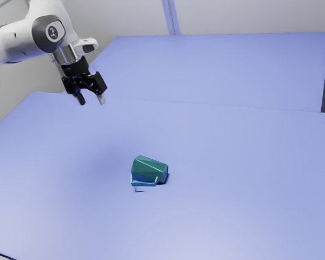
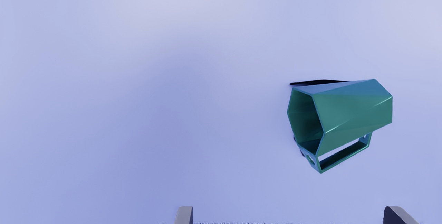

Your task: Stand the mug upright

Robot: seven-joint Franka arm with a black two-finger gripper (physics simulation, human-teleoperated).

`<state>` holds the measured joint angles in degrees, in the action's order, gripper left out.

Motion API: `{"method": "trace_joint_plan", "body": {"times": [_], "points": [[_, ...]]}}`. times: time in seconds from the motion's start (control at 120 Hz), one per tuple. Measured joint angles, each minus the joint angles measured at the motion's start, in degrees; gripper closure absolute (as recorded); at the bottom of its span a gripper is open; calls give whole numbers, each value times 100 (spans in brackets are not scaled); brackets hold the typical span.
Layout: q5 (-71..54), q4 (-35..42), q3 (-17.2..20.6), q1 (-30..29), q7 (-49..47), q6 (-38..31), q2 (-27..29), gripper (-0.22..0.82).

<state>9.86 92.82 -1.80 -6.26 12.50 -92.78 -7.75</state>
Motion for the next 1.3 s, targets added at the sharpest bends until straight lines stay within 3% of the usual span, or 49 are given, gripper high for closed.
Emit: {"method": "trace_joint_plan", "body": {"times": [0.142,0.325,0.6,0.842,1.3], "points": [[833,809,-101,-115,30,-115,306,0],[1869,2034,-127,-252,296,-854,493,0],[2868,2943,-104,-164,950,-1708,459,0],[3853,3314,-54,-115,1709,-2113,263,0],[4801,3359,271,-69,2717,-2216,-195,1]]}}
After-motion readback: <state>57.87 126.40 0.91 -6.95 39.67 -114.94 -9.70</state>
